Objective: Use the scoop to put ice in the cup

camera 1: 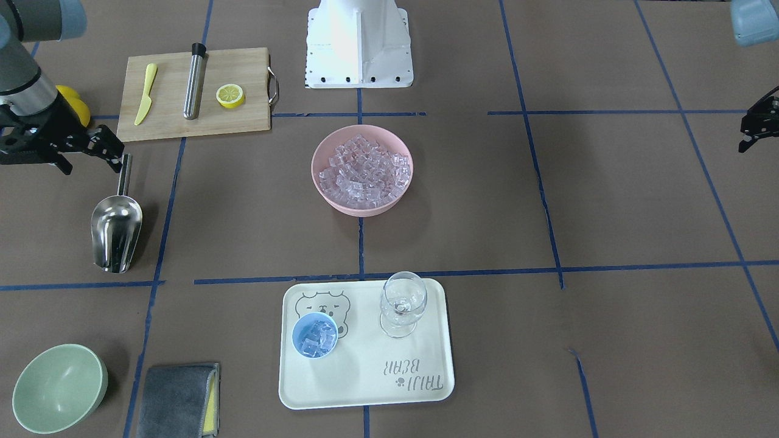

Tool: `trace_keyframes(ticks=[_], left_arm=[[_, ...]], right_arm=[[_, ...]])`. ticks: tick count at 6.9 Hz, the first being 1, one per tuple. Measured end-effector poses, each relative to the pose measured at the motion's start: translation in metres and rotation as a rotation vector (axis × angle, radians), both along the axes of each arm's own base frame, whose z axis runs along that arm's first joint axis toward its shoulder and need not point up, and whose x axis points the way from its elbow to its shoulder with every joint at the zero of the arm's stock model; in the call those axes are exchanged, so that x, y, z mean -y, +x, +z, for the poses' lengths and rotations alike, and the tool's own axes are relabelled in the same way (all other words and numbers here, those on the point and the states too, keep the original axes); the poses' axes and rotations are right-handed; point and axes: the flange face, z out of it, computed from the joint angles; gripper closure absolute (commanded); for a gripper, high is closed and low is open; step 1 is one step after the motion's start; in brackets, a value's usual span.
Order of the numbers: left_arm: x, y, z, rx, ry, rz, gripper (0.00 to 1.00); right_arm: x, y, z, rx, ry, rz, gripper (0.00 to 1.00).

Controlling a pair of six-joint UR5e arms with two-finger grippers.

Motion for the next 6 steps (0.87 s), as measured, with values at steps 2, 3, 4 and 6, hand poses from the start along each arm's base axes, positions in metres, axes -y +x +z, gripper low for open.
trace_keyframes(ticks=[2,3,4,6], left_arm=[[-0.008,-0.028,0.033,0.001,-0.078,-0.055,0.0],[-0.01,-0.042,0.059,-0.03,-0.149,-0.083,0.0],[-0.011,-0.049,0.079,-0.066,-0.204,-0.1,0.0],[-0.014,-0.071,0.104,-0.101,-0.261,-0.149,0.0]], right_arm=[[0.024,0.088,0.048,-0.01,0.014,-0.026,0.0],[0.033,0.137,0.081,-0.045,0.024,-0.07,0.0],[0.04,0.175,0.098,-0.073,0.023,-0.117,0.0],[0.054,0.232,0.106,-0.062,0.0,-0.198,0.0]])
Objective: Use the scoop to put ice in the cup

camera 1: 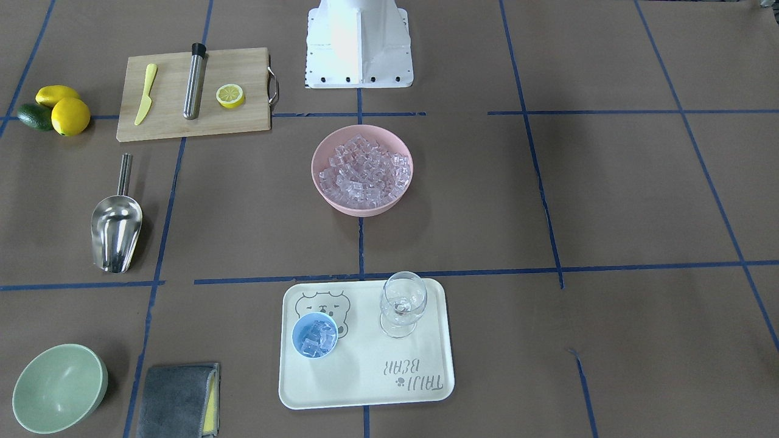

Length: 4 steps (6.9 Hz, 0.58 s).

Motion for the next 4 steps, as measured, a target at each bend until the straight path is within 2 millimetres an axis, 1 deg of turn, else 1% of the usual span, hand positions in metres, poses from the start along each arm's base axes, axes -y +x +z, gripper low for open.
trace_keyframes(ticks=[1,3,4], left_arm=[[-0.0032,-0.0075,0.0057,-0.006,-0.008,-0.016,0.0],[-0.0072,-0.0107,0.0072,-0.008,-0.006,-0.023,0.0],[-0.0071,-0.0109,0.0032,-0.009,0.002,-0.023,0.0]], right_arm=[[-0.0001,0.0115,0.0028,0.023,-0.015,-0.011,0.0],[0.0013,0.0168,0.0042,0.048,-0.048,0.015,0.0],[0.0029,0.0189,0.0041,0.046,-0.07,0.044,0.0]])
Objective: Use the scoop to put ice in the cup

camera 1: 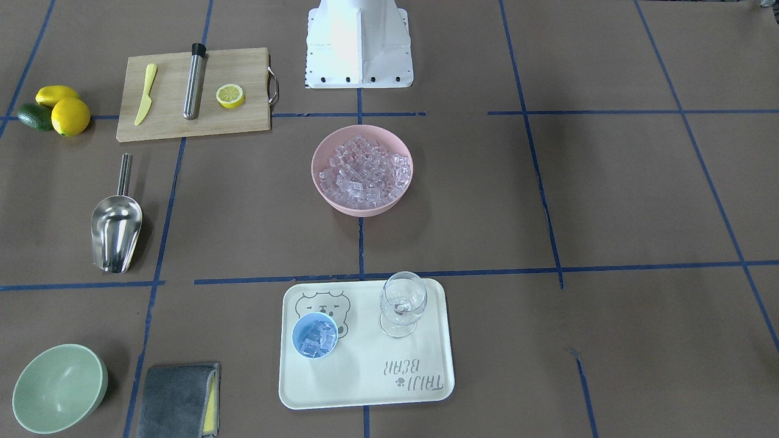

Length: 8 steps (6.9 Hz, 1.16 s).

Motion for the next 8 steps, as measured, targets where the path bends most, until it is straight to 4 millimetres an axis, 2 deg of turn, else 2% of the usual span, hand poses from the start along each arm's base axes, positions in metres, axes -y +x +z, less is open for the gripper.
trace_keyframes(ticks=[3,8], left_arm=[[-0.002,-0.001,-0.016,0.002,0.052,0.017,0.0],[0.001,-0.002,-0.011,0.009,0.058,0.041,0.0]], right_arm=[[0.008,0.0,-0.016,0.001,-0.036,0.073,0.0],[0.009,0.0,-0.016,0.001,-0.032,0.07,0.0]])
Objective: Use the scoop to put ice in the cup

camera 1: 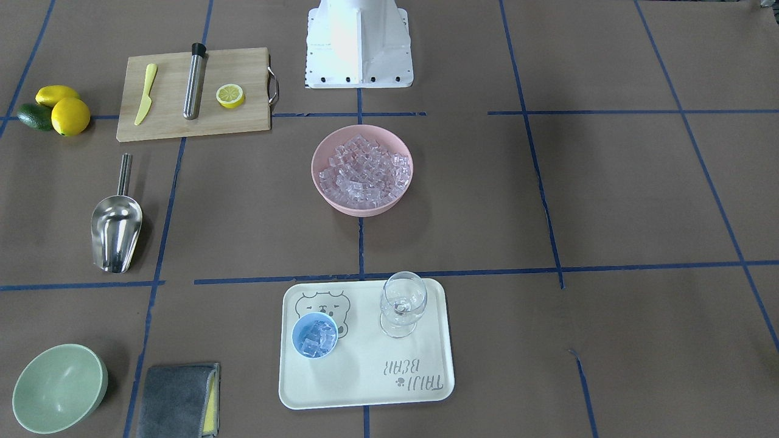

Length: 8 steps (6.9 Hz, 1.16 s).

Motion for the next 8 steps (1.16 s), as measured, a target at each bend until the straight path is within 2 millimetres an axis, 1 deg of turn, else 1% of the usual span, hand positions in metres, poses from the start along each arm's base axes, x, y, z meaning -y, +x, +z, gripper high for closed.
trace_keyframes(ticks=[5,7,8], left_arm=[[-0.0023,-0.0008,0.003,0.003,-0.008,-0.001,0.0],[-0.006,-0.0008,0.005,-0.002,-0.022,-0.002,0.0],[-0.0091,-0.0006,0.0108,-0.003,-0.047,-0.002,0.0]], right_arm=[[-0.005,-0.0004,0.0074,0.0,-0.016,-0.001,0.0],[-0.005,-0.0005,0.0055,-0.001,-0.006,-0.002,0.0],[-0.0028,-0.0012,0.001,-0.001,0.015,-0.004,0.0]])
